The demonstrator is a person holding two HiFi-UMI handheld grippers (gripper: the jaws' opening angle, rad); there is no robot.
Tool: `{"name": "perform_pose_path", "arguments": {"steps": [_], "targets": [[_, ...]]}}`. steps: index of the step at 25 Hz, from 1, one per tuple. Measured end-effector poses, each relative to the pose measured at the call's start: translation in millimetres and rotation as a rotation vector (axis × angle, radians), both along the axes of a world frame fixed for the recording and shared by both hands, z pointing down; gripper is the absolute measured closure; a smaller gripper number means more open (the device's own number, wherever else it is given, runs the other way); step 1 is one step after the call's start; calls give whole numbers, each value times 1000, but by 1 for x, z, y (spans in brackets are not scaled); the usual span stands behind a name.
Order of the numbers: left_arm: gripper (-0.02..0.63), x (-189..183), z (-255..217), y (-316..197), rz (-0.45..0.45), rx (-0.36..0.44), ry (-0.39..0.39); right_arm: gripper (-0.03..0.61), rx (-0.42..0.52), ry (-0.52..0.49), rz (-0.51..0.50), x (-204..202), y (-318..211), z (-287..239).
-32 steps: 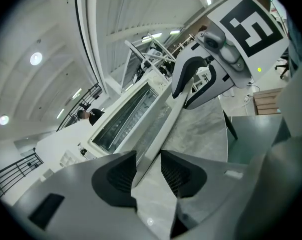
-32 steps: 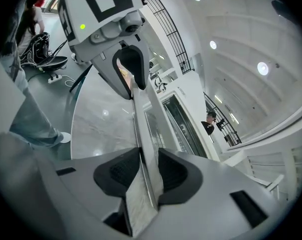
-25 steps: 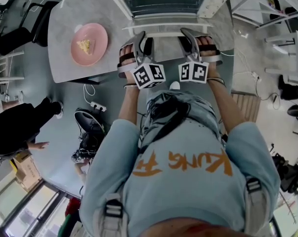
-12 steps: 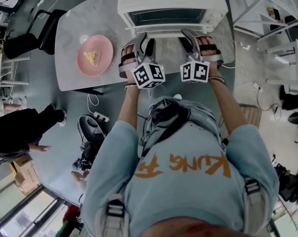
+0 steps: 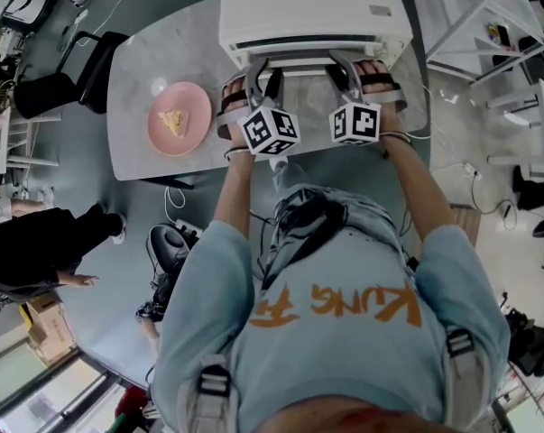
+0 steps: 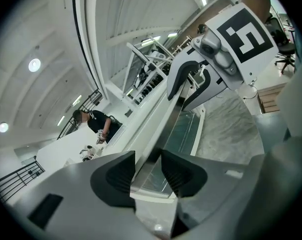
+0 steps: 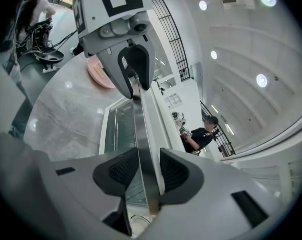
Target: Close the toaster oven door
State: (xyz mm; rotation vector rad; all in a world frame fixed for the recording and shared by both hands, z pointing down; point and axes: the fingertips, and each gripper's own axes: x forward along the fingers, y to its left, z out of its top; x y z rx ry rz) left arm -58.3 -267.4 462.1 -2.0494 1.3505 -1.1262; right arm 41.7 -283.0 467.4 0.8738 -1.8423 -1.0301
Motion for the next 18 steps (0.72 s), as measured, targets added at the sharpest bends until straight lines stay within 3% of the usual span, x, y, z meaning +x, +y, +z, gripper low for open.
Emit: {"name": "perform_pose_path", "arguments": {"steps": [13,18], "targets": [[456,-2,-3,-21,-44,42,-42,451,34,34,20,-1,-22,-3],[454,0,-3,-23,-55,6,-29,445,-8,31,33,1,-23,-3]]}}
